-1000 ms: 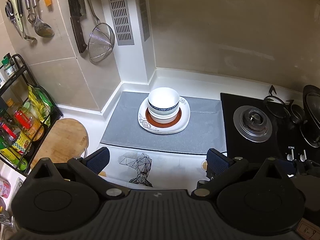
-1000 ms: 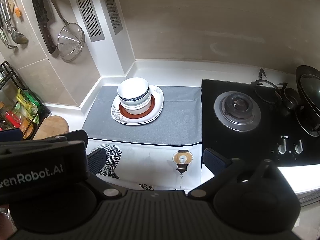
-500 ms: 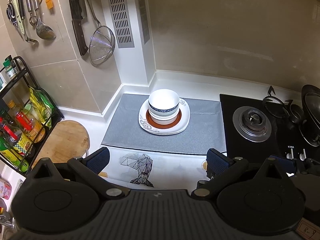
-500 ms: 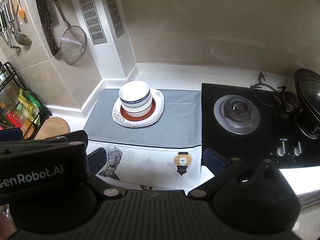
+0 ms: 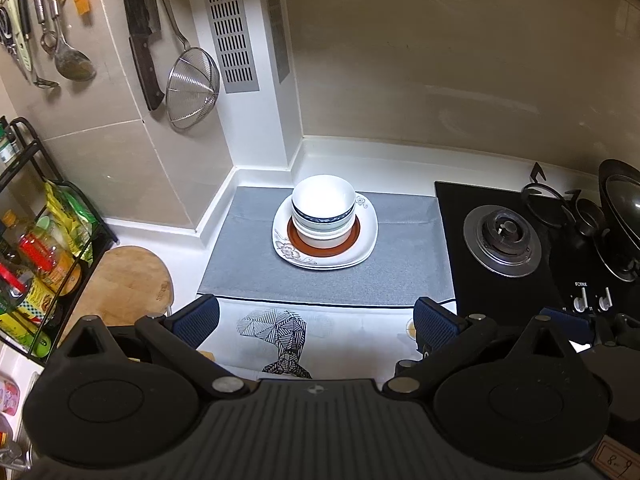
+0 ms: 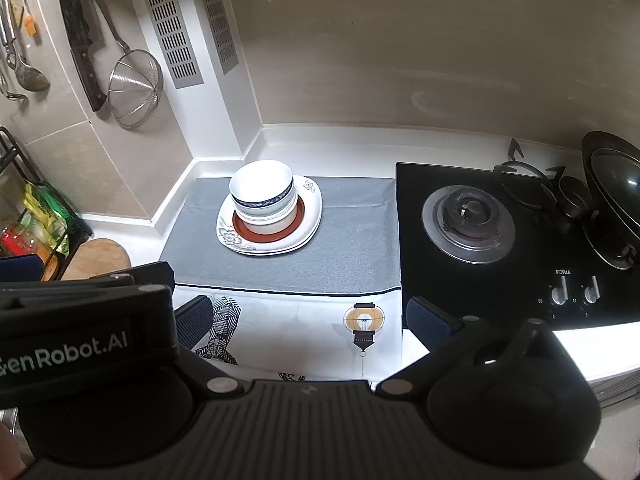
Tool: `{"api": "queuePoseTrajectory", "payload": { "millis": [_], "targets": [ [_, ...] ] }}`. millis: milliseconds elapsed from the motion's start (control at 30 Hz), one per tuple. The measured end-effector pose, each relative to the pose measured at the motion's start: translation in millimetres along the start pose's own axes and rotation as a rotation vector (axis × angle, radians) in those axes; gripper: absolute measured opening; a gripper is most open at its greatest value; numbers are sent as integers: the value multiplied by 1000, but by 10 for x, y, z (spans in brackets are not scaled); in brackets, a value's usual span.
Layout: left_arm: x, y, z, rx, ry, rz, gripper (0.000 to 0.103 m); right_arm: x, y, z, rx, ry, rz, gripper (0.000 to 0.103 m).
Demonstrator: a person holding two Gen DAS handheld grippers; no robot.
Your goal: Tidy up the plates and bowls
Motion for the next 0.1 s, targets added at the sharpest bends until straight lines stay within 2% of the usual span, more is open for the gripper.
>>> {"api": "queuePoseTrajectory", "payload": {
  "millis": [100],
  "targets": [
    [132, 33, 127, 8, -22, 0, 103, 128, 39, 104, 4, -24, -5, 103]
  ]
}}
Point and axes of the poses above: each gripper's, at about its wrist camera, not at the fingertips, and z roughly the way its jaws point, x to its left, y to its top, the point moved 5 cm from there along z, roughly the way its jaws point, and after that the axes turned 7 degrees about -x, right-handed, at the moved point
